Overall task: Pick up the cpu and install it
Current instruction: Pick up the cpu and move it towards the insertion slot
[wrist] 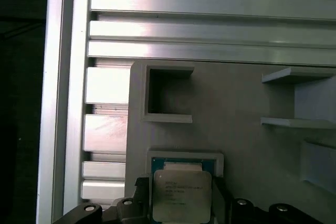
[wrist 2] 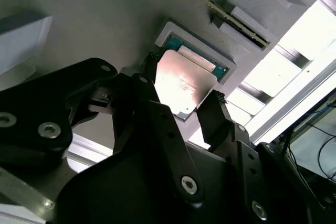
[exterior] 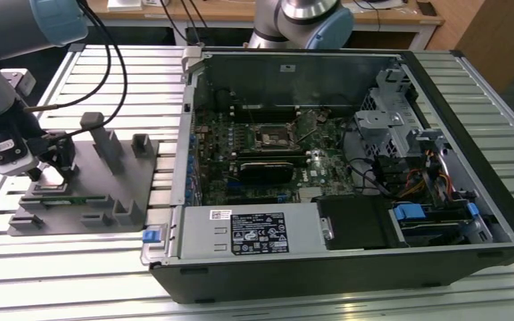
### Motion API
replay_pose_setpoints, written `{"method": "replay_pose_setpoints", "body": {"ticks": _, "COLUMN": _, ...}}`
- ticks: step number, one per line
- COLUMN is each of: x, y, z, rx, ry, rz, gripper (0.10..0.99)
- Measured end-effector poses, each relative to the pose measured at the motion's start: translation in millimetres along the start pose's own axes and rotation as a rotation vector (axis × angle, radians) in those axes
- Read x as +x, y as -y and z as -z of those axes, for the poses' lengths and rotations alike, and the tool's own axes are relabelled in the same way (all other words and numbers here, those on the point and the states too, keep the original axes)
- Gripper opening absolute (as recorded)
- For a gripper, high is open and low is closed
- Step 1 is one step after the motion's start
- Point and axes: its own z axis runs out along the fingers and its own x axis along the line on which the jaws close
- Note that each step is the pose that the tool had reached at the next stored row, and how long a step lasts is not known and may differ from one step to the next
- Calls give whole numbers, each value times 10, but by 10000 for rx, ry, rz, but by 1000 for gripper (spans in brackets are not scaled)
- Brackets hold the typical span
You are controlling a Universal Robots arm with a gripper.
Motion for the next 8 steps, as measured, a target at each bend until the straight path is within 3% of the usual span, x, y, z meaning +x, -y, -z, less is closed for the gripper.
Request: {"method": "replay_pose_setpoints", "body": {"ticks": 8, "x": 0, "y": -4, "z": 0, "rx": 11, "ry": -1, "rz": 0, "gripper": 588}}
